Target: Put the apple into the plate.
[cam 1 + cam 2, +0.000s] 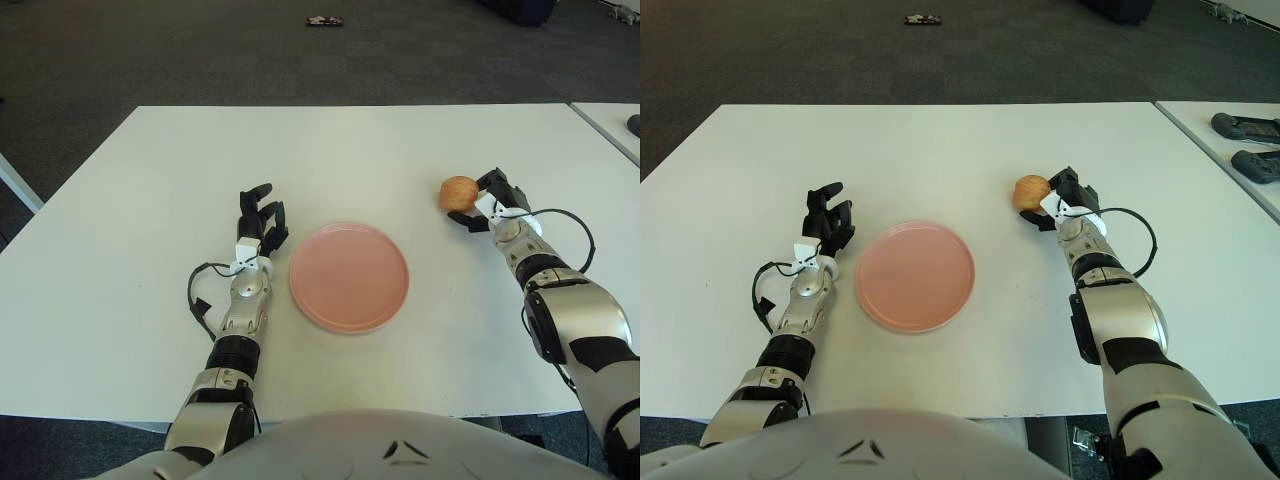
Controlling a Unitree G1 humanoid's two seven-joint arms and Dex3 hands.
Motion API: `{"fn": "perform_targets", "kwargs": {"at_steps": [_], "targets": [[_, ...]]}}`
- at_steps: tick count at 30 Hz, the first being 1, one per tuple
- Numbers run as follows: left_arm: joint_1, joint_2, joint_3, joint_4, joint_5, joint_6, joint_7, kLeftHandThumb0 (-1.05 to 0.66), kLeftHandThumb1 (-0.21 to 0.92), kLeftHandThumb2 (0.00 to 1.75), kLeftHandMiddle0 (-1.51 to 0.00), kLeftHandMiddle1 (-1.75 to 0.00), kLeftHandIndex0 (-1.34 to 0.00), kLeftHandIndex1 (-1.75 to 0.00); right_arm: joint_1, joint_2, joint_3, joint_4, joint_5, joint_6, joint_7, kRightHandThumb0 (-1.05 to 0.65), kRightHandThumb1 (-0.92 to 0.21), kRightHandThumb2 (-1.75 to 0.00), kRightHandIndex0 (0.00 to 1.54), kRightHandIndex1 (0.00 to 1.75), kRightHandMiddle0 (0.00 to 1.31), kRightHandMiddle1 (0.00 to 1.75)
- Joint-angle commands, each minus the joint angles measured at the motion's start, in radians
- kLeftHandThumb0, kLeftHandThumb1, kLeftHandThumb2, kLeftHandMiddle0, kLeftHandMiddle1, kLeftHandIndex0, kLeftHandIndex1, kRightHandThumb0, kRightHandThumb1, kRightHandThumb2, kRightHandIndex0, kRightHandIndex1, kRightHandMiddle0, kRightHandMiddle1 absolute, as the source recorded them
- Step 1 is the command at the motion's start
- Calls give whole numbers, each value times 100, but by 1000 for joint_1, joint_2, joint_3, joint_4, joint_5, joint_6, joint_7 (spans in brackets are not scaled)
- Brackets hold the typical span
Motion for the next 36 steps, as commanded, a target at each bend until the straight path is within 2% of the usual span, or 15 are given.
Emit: {"fn": "perform_targets", "kwargs": {"at_steps": [1,14,24,31,36], "targets": [[26,-1,2,37,-5,43,-5,-76,92,57,-30,-76,-3,-123,22,4,-3,9,7,18,-10,-54,-46,-85,123,175,99,175],[12,2,9,62,-6,33,0,-77,92,54,-31,-77,-4,-123,40,-5,-6,9,9,7,-24,-55,-47,-84,125,175,101,175],[2,5,14,80,-5,21,2,-77,92,53,-33,-79,-6,-123,23,-1,-38,6,40,19,-14,-51,-49,-85,125,175,99,175],[-4,8,17,95,-7,9,-1,-77,92,52,-33,-79,-7,-123,-9,8,-62,-3,67,23,-24,-42,-49,-96,122,175,96,175],[-8,12,17,103,-7,-1,-5,-77,92,52,-33,-80,-7,-123,-17,0,-94,-8,101,-17,-15,-36,-48,-103,118,175,94,175]]}}
